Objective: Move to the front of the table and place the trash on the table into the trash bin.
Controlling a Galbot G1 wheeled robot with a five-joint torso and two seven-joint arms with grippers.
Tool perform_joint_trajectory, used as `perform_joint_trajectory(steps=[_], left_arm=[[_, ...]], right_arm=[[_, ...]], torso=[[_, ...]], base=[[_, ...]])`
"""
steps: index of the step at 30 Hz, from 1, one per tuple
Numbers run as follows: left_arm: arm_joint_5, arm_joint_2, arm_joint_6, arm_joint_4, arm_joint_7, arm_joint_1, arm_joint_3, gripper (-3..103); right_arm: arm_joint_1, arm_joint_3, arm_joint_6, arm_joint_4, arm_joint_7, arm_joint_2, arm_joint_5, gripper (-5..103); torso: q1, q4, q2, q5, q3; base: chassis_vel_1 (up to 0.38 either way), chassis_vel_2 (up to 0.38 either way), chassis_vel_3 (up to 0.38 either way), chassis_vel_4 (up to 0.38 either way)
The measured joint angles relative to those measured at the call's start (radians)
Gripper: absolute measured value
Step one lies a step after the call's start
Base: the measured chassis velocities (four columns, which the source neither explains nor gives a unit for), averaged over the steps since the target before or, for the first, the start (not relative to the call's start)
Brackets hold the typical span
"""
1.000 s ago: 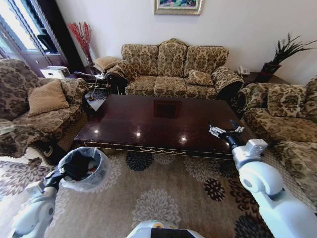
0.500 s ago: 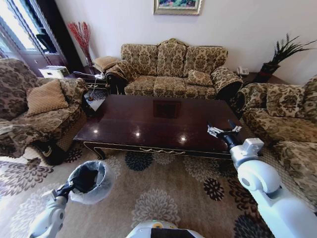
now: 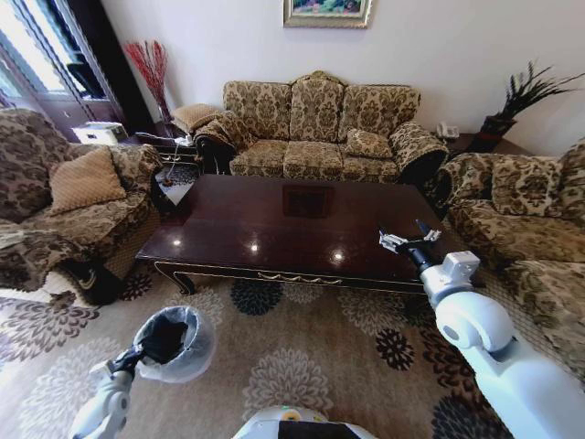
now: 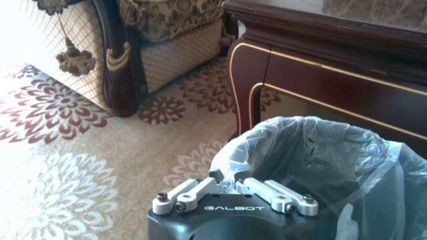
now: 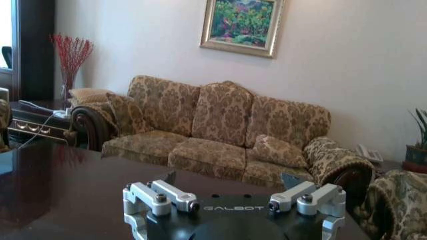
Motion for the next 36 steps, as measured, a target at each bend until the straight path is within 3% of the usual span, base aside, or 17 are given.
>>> perform_joint_trajectory(steps=[5,7,9,12,15,17,22,36], left_arm=[[-0.001,0.001,-0.003,0.001,0.001,-0.001,0.000,3],[-0.007,0.002,-0.009,0.023,0.004,-0.011,0.007,3],[-0.025,0.005,-0.022,0.080,0.012,-0.043,0.025,3],[-0.049,0.010,-0.035,0.158,0.022,-0.083,0.049,3],[-0.060,0.012,-0.042,0.191,0.026,-0.101,0.060,3],[-0.098,0.021,-0.068,0.309,0.044,-0.165,0.097,3],[-0.152,0.032,-0.101,0.477,0.068,-0.255,0.149,3],[-0.176,0.025,-0.092,0.568,0.056,-0.312,0.160,3]], right_arm=[[0.013,-0.014,-0.003,-0.014,0.003,-0.018,0.006,100],[0.061,-0.075,-0.002,-0.041,0.003,-0.033,0.006,100],[0.144,-0.159,-0.004,-0.084,-0.008,-0.034,0.018,100],[0.175,-0.180,-0.006,-0.104,-0.019,-0.033,0.024,100],[0.177,-0.180,-0.006,-0.107,-0.020,-0.035,0.026,100],[0.178,-0.172,-0.006,-0.116,-0.020,-0.036,0.027,100],[0.173,-0.167,-0.003,-0.117,-0.019,-0.032,0.026,100],[0.174,-0.164,0.001,-0.123,-0.019,-0.033,0.026,100]], torso=[[0.000,-0.0003,0.000,0.0005,0.000],[0.000,-0.0004,0.000,0.0004,0.000],[0.000,0.0001,0.000,0.0008,0.000],[0.000,0.0004,0.000,-0.0002,0.000],[0.000,0.0002,0.000,-0.0002,0.000],[0.000,-0.0002,0.000,0.0004,0.000],[0.000,-0.0001,0.000,0.0003,0.000],[0.000,0.0001,0.000,0.0015,0.000]], base=[[0.000,0.000,0.000,0.000],[0.000,0.000,0.000,0.000],[0.000,0.000,0.000,0.000],[0.000,0.000,0.000,0.000],[0.000,0.000,0.000,0.000],[0.000,0.000,0.000,0.000],[0.000,0.000,0.000,0.000],[0.000,0.000,0.000,0.000]])
